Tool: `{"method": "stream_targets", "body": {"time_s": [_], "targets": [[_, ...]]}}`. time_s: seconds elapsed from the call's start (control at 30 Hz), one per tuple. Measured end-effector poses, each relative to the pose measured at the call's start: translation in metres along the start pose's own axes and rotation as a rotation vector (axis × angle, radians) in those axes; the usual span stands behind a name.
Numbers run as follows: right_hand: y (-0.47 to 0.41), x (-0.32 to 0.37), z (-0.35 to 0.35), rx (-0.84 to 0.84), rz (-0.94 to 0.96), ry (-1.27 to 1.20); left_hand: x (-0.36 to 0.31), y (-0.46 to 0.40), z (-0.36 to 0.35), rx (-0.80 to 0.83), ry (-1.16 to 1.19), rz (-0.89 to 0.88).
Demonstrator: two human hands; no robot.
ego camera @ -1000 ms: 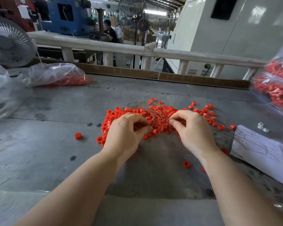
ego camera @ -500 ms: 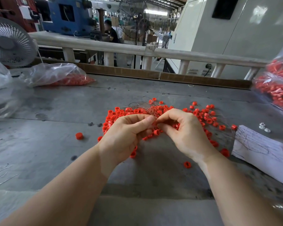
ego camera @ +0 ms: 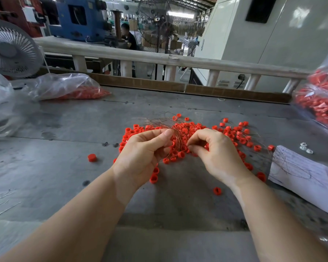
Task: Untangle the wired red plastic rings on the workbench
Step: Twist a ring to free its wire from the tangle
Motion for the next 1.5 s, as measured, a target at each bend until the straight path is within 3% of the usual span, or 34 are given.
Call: {"method": "stream_targets", "body": {"time_s": [0.5, 0.83, 1.2, 1.5], "targets": [[0.002, 0.002, 0.001, 0.003, 0.02, 0.123, 0.002, 0.0, 0.0, 0.023, 0.032, 0.039], [0.004, -0.003, 0.008, -0.061, -0.153, 0.208, 0.001, -0.005, 0.007, -0.058, 0.179, 0.042], [0.005, -0.01, 0.014, -0.157, -0.312, 0.178, 0.007, -0.001, 0.007, -0.054, 0.022, 0.14], [0.004, -0.013, 0.01, -0.099, -0.279, 0.255, 0.003, 0.001, 0.006, -0.052, -0.124, 0.046]]}}
Point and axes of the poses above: each hand's wrist, its own y-axis away from the middle knuckle, its own z-axis out of the back of the hand, x = y × z, the point moved 4 cm from there along -y, towards the middle knuckle, and after that the axes turned 4 degrees about -x, right-handed, at the moved point
